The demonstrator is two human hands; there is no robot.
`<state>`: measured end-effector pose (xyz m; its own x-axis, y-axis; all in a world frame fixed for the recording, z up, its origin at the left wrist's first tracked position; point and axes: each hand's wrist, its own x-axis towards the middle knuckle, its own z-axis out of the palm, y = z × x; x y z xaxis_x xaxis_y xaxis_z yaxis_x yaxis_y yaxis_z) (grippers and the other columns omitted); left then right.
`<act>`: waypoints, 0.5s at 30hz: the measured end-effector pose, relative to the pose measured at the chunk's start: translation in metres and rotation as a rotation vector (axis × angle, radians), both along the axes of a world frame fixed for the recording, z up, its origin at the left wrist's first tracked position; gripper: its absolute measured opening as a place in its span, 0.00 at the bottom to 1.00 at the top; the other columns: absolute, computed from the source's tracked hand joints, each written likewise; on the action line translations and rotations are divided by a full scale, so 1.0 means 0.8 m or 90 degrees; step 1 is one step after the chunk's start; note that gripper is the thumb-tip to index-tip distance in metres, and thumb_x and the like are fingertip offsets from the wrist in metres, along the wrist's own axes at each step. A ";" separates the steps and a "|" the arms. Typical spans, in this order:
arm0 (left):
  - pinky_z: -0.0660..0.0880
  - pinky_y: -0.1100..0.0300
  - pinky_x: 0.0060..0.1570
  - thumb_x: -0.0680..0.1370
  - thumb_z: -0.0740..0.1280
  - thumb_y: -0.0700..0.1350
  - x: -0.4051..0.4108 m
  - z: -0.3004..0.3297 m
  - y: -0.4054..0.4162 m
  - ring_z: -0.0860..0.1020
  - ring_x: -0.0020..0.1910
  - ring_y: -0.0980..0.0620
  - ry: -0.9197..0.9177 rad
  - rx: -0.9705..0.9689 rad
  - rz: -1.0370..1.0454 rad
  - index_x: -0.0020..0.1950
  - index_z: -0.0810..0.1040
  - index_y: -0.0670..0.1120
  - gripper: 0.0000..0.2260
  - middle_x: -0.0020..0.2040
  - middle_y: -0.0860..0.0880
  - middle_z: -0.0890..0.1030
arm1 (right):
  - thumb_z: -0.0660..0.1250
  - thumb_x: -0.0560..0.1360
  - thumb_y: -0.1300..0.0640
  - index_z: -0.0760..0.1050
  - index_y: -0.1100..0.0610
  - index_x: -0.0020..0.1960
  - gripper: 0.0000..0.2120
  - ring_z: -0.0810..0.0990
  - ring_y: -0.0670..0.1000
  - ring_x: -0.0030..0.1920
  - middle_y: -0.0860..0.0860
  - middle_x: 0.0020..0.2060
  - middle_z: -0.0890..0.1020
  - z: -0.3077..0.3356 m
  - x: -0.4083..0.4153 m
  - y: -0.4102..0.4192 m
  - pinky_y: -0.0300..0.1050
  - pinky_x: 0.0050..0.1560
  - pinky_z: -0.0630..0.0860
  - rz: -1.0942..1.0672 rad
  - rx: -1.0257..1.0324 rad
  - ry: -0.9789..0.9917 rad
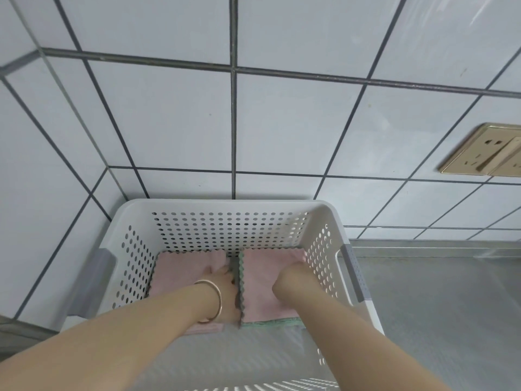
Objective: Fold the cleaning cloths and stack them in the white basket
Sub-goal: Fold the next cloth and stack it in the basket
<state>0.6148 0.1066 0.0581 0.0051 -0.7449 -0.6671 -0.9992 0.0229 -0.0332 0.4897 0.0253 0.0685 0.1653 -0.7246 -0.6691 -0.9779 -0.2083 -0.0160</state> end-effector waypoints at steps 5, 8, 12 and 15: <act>0.66 0.59 0.61 0.74 0.63 0.43 0.022 0.006 -0.001 0.68 0.60 0.47 0.147 -0.336 0.264 0.58 0.73 0.45 0.13 0.60 0.46 0.68 | 0.60 0.76 0.55 0.47 0.67 0.75 0.35 0.67 0.56 0.69 0.58 0.71 0.64 -0.024 0.010 -0.011 0.45 0.64 0.69 -0.243 0.019 -0.073; 0.65 0.52 0.64 0.73 0.62 0.52 0.038 -0.005 0.004 0.64 0.65 0.43 0.023 -0.230 0.318 0.69 0.62 0.46 0.26 0.67 0.43 0.63 | 0.58 0.75 0.57 0.54 0.65 0.74 0.30 0.71 0.55 0.65 0.56 0.68 0.69 -0.032 0.013 -0.012 0.43 0.59 0.71 -0.279 -0.014 -0.081; 0.60 0.41 0.67 0.74 0.54 0.60 0.048 -0.023 0.015 0.53 0.73 0.38 -0.020 -0.069 0.315 0.75 0.44 0.50 0.35 0.76 0.41 0.48 | 0.60 0.72 0.58 0.71 0.62 0.64 0.21 0.79 0.54 0.54 0.53 0.52 0.77 -0.035 0.009 -0.012 0.38 0.42 0.69 -0.292 -0.002 -0.129; 0.54 0.43 0.71 0.78 0.52 0.56 0.052 -0.014 0.013 0.51 0.74 0.40 -0.013 -0.048 0.278 0.76 0.43 0.50 0.30 0.76 0.39 0.46 | 0.61 0.72 0.58 0.73 0.61 0.60 0.18 0.80 0.54 0.53 0.53 0.47 0.76 -0.030 0.006 -0.009 0.39 0.43 0.71 -0.285 0.001 -0.136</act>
